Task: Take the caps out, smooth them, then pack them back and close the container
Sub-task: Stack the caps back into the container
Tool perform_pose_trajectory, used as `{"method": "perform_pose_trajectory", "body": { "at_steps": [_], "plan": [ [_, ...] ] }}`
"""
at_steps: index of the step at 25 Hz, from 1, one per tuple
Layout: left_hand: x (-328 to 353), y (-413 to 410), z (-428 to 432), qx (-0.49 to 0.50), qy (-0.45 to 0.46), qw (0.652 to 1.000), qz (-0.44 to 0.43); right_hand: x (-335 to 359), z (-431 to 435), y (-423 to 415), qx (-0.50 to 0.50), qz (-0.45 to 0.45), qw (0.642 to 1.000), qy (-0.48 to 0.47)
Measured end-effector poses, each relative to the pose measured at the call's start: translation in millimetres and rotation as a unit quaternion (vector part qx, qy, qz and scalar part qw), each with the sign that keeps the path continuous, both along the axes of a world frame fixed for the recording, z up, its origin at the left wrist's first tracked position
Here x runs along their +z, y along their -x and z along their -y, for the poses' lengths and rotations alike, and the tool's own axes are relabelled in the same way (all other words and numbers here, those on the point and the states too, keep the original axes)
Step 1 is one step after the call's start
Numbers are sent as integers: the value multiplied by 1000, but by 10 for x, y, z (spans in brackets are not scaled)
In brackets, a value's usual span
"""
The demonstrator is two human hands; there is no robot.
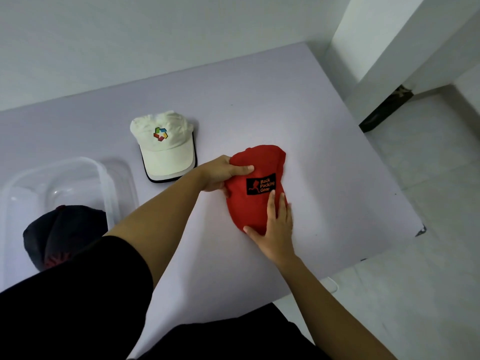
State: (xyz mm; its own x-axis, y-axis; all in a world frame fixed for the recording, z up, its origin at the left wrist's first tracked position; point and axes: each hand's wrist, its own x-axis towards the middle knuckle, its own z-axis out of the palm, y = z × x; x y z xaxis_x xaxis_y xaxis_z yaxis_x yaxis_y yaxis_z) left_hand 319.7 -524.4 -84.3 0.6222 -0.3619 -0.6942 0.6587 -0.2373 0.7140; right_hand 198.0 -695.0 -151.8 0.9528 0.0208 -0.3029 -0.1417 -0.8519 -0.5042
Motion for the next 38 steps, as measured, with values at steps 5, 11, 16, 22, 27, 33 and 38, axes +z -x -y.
{"method": "perform_pose_trajectory", "body": {
  "at_steps": [5, 11, 16, 22, 27, 33, 38],
  "plan": [
    [581, 48, -434, -45, -14, 996, 71, 333, -383, 131, 1, 110, 994, -28],
    [1592, 472, -1695, -20, -118, 973, 199, 761, -1542, 249, 75, 175, 975, -114],
    [1955, 1071, -2903, 66, -182, 947, 255, 806, -2471, 567, 184, 101, 962, -174],
    [1832, 1510, -3690, 133, -230, 921, 286, 697, -3231, 556, 285, 85, 948, -111],
    [1571, 1508, -3872, 129, -239, 905, 328, 551, -3318, 444, 353, 21, 935, 9],
    [1137, 1382, -3841, 53, -264, 914, 304, 504, -3182, 606, 361, 101, 926, -40],
    [670, 1484, -3763, -1, -177, 970, 169, 400, -3059, 798, 337, 214, 908, -125]
  ]
}}
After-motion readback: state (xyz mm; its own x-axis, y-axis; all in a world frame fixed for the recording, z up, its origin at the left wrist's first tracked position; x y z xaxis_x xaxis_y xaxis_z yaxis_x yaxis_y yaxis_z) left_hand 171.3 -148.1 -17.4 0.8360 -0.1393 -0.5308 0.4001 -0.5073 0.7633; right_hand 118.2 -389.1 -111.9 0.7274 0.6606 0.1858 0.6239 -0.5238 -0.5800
